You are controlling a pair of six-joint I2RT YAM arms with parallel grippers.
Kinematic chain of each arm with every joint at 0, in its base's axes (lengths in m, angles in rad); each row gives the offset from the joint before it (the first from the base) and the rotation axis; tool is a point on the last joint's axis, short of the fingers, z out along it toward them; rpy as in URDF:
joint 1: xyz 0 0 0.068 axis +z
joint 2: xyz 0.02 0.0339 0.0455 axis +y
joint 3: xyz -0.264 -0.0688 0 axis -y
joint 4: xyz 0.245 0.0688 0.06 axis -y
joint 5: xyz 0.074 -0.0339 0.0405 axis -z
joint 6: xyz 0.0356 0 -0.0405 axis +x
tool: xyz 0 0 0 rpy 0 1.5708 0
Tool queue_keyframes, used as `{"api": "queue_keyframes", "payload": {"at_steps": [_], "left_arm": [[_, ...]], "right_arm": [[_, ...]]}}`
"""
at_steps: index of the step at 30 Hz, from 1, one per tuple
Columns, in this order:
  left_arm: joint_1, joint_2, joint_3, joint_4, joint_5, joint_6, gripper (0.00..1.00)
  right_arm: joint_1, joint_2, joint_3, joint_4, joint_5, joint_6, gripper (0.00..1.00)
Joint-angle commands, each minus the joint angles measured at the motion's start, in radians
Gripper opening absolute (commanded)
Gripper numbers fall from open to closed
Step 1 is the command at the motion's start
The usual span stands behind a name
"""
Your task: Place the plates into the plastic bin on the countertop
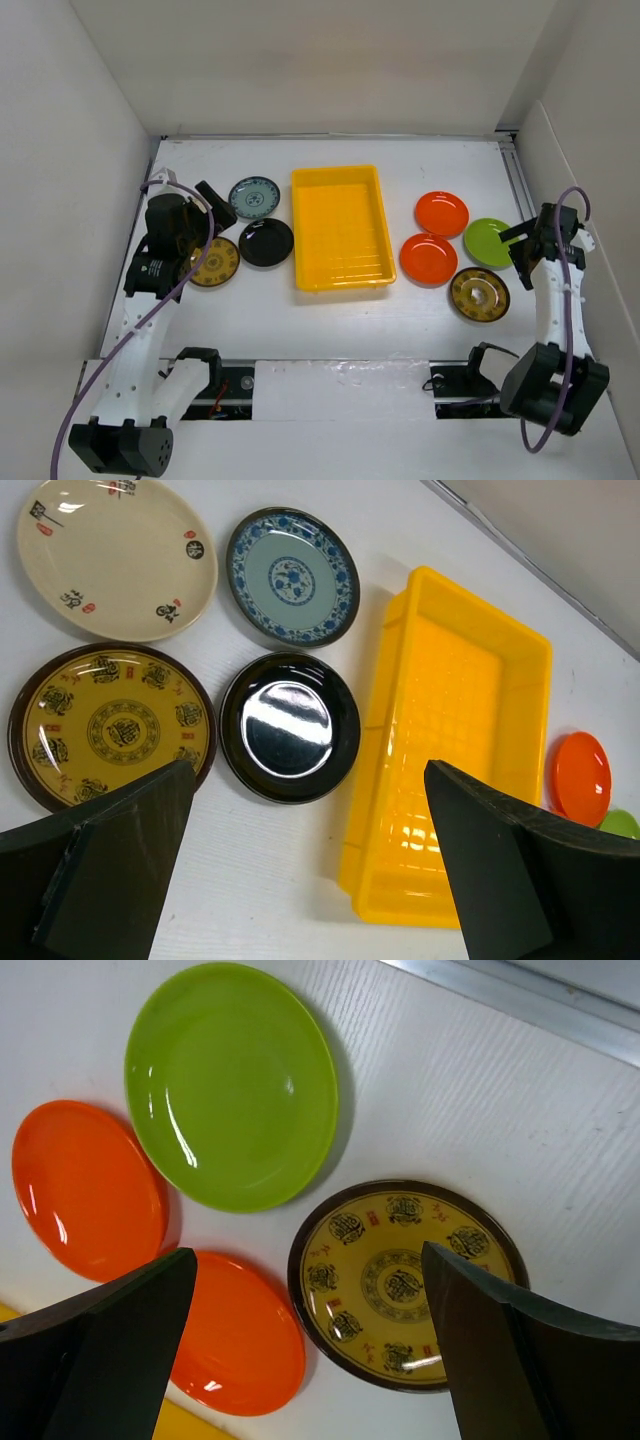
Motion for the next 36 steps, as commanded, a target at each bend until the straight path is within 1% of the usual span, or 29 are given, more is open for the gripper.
{"api": "queue_keyframes", "payload": {"at_steps": [1, 4, 8, 15, 18, 20, 22, 24, 25, 28, 29, 31, 32, 35, 36], "left_arm": [[-0.003, -0.017, -0.011, 0.046, 0.065, 0.030, 1.00], [-0.003, -0.008, -0.011, 0.046, 0.078, 0.030, 1.00], [-0.003, -0.008, -0.011, 0.055, 0.105, 0.039, 1.00], [-0.003, 0.005, -0.011, 0.065, 0.142, 0.048, 1.00], [-0.003, 0.005, -0.011, 0.065, 0.142, 0.057, 1.00], [-0.003, 0.005, -0.011, 0.065, 0.142, 0.057, 1.00], [-0.003, 0.005, -0.011, 0.065, 0.142, 0.057, 1.00], [-0.003, 0.005, -0.011, 0.065, 0.133, 0.057, 1.00], [-0.003, 0.005, -0.011, 0.065, 0.133, 0.057, 1.00], [-0.003, 0.005, -0.011, 0.065, 0.133, 0.057, 1.00], [-0.003, 0.005, -0.011, 0.065, 0.124, 0.057, 1.00], [-0.003, 0.015, -0.011, 0.065, 0.124, 0.057, 1.00], [-0.003, 0.015, -0.011, 0.065, 0.124, 0.066, 1.00], [-0.003, 0.026, -0.002, 0.055, 0.124, 0.066, 1.00], [-0.003, 0.026, -0.002, 0.055, 0.124, 0.066, 1.00]], "right_arm": [[-0.010, 0.080, -0.018, 0.128, -0.050, 0.057, 1.00], [-0.019, 0.168, -0.027, 0.196, -0.039, 0.057, 0.99], [-0.019, 0.241, -0.045, 0.277, -0.039, 0.057, 0.97], [-0.049, 0.398, -0.012, 0.314, -0.024, 0.046, 0.99], [-0.049, 0.436, 0.001, 0.325, -0.024, 0.035, 0.96], [-0.049, 0.445, 0.001, 0.334, -0.015, 0.025, 0.98], [-0.049, 0.474, 0.020, 0.334, -0.006, 0.016, 0.97], [-0.049, 0.511, 0.057, 0.325, -0.006, 0.006, 0.91], [-0.049, 0.539, 0.066, 0.325, -0.006, 0.006, 0.84], [-0.049, 0.561, 0.077, 0.325, -0.006, 0.006, 0.77], [-0.049, 0.573, 0.089, 0.325, -0.006, -0.003, 0.72], [-0.049, 0.587, 0.100, 0.325, -0.006, -0.003, 0.67], [-0.049, 0.600, 0.109, 0.325, -0.006, -0.003, 0.61], [-0.049, 0.601, 0.109, 0.325, -0.006, -0.014, 0.59], [-0.049, 0.601, 0.109, 0.325, -0.006, -0.014, 0.56]]}}
